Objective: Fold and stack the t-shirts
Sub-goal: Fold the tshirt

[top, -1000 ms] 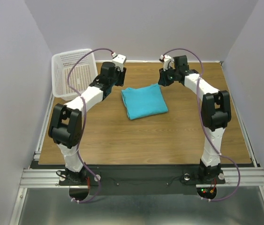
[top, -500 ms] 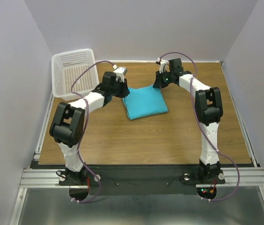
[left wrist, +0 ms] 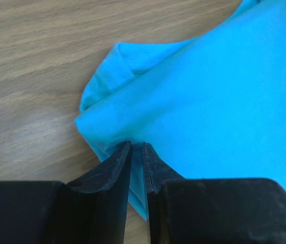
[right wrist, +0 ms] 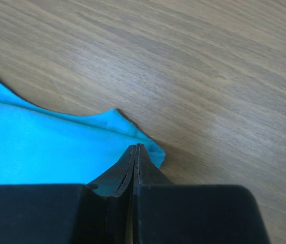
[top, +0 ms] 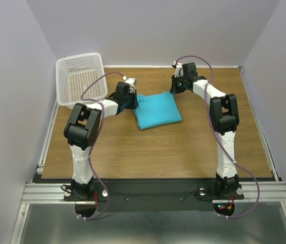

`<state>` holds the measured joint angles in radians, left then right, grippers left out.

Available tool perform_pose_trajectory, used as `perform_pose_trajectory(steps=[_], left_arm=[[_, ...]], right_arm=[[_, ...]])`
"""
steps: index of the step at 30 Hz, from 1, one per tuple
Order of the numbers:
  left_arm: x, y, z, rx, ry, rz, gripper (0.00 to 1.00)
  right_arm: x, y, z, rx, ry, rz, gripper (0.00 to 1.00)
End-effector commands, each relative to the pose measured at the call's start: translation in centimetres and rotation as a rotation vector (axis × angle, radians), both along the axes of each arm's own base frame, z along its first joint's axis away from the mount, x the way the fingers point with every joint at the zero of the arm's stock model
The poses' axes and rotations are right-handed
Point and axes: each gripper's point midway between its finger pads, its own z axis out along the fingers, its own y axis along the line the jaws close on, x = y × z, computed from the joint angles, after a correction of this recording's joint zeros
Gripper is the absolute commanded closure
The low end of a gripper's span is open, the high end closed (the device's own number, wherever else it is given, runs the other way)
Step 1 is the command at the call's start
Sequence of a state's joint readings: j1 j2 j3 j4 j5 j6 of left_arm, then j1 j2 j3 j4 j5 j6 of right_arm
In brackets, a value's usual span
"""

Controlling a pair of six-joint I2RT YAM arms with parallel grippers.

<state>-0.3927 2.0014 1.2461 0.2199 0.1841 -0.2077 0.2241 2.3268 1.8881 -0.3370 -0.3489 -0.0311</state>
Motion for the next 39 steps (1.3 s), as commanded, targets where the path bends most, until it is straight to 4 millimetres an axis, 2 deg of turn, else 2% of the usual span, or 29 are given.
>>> perform_pose_trajectory(steps=[1,8,12,14,16,17,18,20,21,22,23,25,26,27,28,29,30,31,33,36,38,39], left_arm=[[3.2,1.6,2.2,-0.002,-0.074,0.104,0.73],[4.3,1.4,1.1,0.006,-0.044,0.088,0.72],[5.0,1.2,2.4,0.004,-0.077,0.082,0.7],[5.4,1.5,4.2,0.004,-0.119,0.099,0.66],[5.7,1.7,5.9,0.001,-0.167,0.098,0.62],[5.7,1.8,7.9,-0.009,-0.208,0.101,0.6],[5.5,1.9,8.5,-0.009,-0.227,0.099,0.59],[5.3,1.9,10.8,-0.019,-0.281,0.08,0.56],[4.6,1.9,12.8,-0.033,-0.318,0.068,0.55],[4.2,1.7,13.6,-0.04,-0.332,0.043,0.55],[3.5,1.7,15.9,-0.06,-0.368,0.032,0.54],[1.5,1.6,17.6,-0.095,-0.385,-0.009,0.52],[0.6,1.3,17.9,-0.113,-0.384,-0.033,0.52],[-0.5,1.1,17.2,-0.129,-0.358,-0.056,0.51],[-1.7,0.4,17.3,-0.166,-0.338,-0.107,0.51],[-2.8,-0.1,17.7,-0.21,-0.317,-0.122,0.51],[-3.7,-0.5,17.4,-0.239,-0.288,-0.145,0.51],[-5.2,-1.1,16.1,-0.272,-0.234,-0.194,0.52],[-6.9,-2.1,15.1,-0.344,-0.154,-0.221,0.53],[-9.5,-4.0,12.9,-0.422,-0.084,-0.283,0.59],[-10.1,-4.8,11.8,-0.439,-0.049,-0.313,0.6],[-10.3,-5.1,11.3,-0.444,-0.036,-0.32,0.6]], right_arm=[[1.5,-0.5,0.3,-0.024,-0.03,-0.061,0.99],[1.1,-0.7,-0.4,-0.036,-0.013,-0.064,0.99],[1.3,-1.1,-0.1,-0.054,-0.027,-0.067,0.99],[1.5,-1.4,0.9,-0.07,-0.054,-0.077,0.99],[1.9,-1.9,3.4,-0.088,-0.109,-0.08,0.99],[2.0,-2.2,4.5,-0.1,-0.134,-0.09,0.97],[2.0,-2.4,6.7,-0.1,-0.174,-0.093,0.96],[1.8,-2.8,8.7,-0.118,-0.217,-0.087,0.93],[1.6,-3.0,11.0,-0.118,-0.257,-0.092,0.9],[1.2,-3.2,11.1,-0.126,-0.259,-0.087,0.88],[0.8,-3.1,11.6,-0.117,-0.264,-0.075,0.86],[-1.1,-2.6,12.3,-0.09,-0.255,-0.036,0.85],[-2.6,-1.2,12.4,-0.029,-0.237,0.045,0.83],[-3.8,-0.5,12.3,0.008,-0.217,0.095,0.79],[-5.1,0.4,12.3,0.048,-0.202,0.156,0.78],[-8.2,2.3,12.0,0.147,-0.154,0.285,0.76],[-9.6,3.1,11.9,0.194,-0.129,0.341,0.76],[-11.0,3.6,11.4,0.24,-0.086,0.374,0.75],[-13.7,4.9,10.0,0.342,0.008,0.461,0.75],[-14.9,5.4,8.1,0.39,0.092,0.481,0.75],[-15.3,5.7,6.9,0.419,0.149,0.479,0.76],[-15.4,5.8,7.1,0.431,0.159,0.482,0.76]])
